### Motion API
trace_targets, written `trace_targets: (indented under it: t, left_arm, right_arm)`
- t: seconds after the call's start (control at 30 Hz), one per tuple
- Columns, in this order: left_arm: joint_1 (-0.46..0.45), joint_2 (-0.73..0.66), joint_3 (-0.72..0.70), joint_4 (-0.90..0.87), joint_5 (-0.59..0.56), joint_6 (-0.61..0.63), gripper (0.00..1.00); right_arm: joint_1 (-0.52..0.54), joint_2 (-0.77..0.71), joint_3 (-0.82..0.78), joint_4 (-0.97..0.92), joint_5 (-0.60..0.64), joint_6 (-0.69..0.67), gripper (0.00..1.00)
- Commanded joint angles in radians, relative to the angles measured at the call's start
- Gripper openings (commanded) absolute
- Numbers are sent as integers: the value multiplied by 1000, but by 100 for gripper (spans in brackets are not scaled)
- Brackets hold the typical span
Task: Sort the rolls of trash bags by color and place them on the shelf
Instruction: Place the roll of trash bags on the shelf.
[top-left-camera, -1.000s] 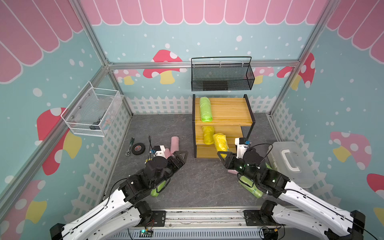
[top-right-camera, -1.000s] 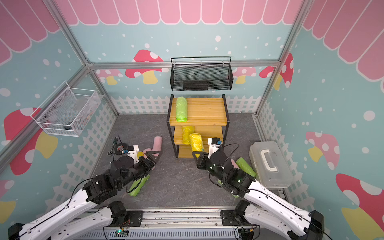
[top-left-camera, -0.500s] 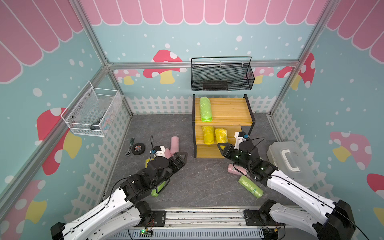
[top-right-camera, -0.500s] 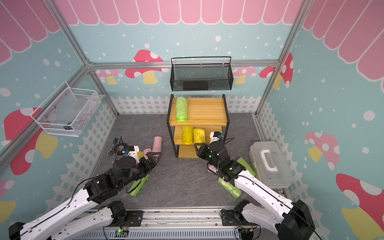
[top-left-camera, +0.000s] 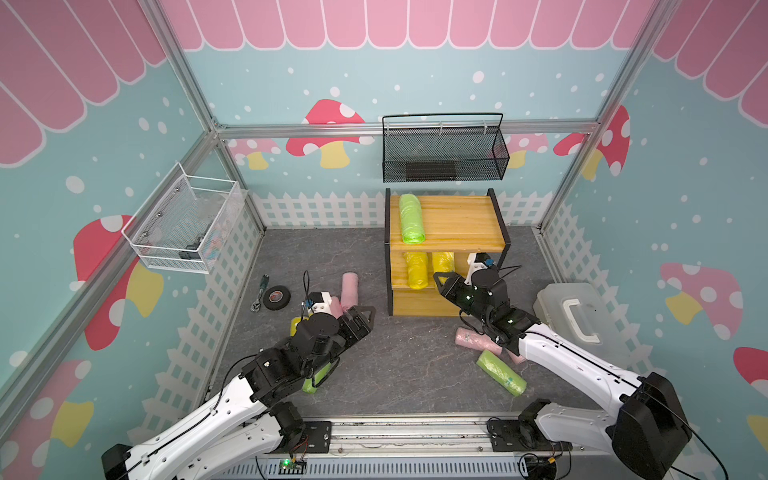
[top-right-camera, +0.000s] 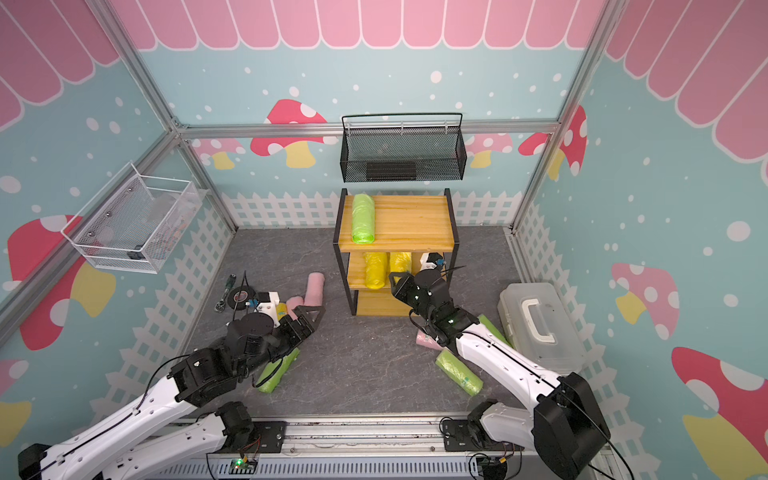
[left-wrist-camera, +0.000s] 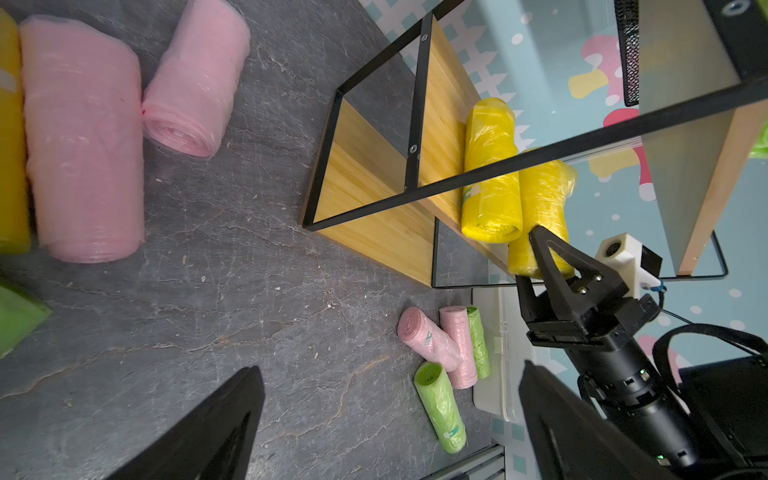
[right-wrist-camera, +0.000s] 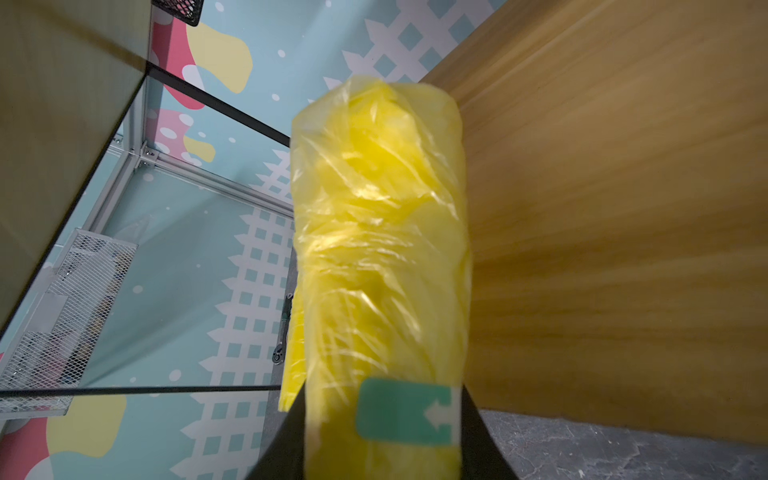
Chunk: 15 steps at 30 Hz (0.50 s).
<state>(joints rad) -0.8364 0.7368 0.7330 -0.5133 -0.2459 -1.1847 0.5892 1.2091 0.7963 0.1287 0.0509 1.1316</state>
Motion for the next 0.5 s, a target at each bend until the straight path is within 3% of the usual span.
trace_targets:
  t: [0.0,0.47]
  left_arm:
    - [-1,1,4,-34,-26,32,98]
    - [3,61,-19,-42,-8,41,99]
  right_arm:
    - [-14,8,35,63,6,-6,6]
    - [-45,107,88,71,-38,-20,15]
